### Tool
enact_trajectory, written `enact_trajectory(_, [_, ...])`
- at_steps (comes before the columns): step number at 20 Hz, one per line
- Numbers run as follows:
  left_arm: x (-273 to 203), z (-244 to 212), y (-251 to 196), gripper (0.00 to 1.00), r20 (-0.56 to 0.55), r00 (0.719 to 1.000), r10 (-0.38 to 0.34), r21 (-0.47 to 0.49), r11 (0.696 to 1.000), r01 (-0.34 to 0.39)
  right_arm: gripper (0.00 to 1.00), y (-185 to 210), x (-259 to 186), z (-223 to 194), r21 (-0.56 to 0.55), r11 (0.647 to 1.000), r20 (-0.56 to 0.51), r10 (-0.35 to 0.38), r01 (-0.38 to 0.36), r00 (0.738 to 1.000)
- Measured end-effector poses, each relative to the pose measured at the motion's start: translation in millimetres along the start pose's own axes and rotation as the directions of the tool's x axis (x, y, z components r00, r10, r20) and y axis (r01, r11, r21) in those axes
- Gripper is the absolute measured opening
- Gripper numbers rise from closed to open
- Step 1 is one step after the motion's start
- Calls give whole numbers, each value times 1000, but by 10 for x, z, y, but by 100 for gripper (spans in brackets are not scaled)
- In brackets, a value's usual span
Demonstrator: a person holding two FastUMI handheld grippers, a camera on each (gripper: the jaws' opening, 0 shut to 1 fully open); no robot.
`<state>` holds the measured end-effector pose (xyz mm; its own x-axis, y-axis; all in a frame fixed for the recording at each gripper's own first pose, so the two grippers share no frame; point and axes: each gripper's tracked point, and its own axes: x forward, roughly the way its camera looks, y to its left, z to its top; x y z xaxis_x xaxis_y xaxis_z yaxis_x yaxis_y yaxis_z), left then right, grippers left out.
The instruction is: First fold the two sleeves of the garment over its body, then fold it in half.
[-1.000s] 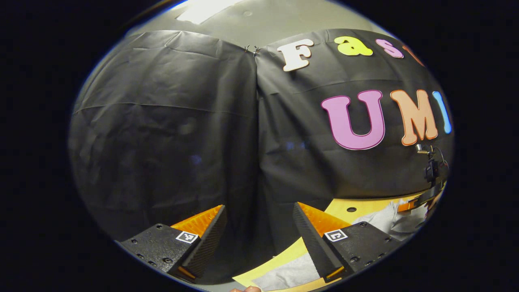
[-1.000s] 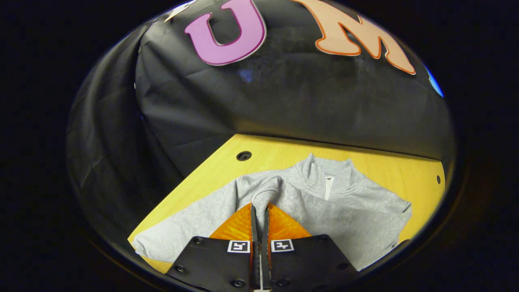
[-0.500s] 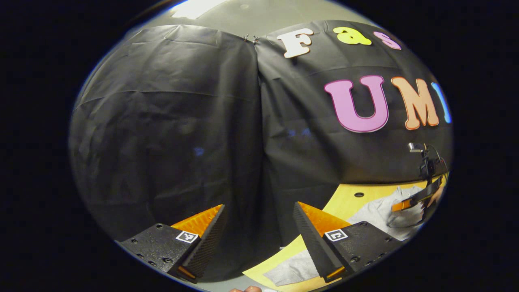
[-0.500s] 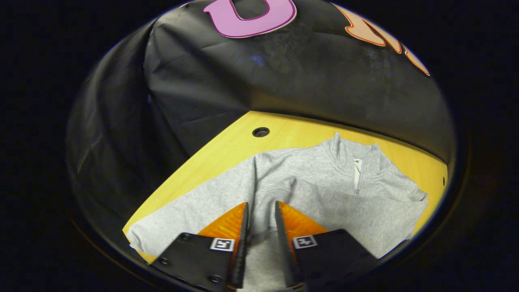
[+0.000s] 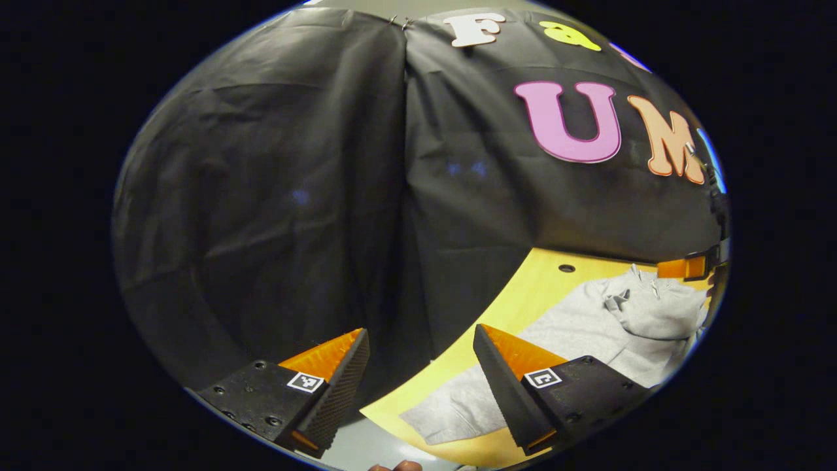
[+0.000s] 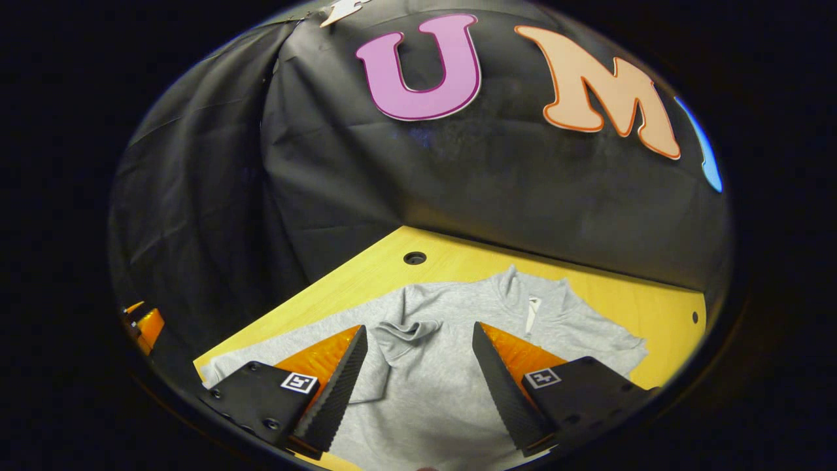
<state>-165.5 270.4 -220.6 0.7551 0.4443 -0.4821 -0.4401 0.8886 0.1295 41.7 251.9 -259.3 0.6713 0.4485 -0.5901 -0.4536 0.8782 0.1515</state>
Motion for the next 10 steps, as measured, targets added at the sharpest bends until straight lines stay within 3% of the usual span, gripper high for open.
enact_trajectory(4, [119,-474,63,95,-128,992,0,-71,997,-9,96,-257,-283,31,-47,997,36,-56,57,998])
enact_trajectory(10, [189,-1162,27,93,-295,955,-20,-68,998,0,99,-509,-535,-198,-50,994,-2,-97,96,995])
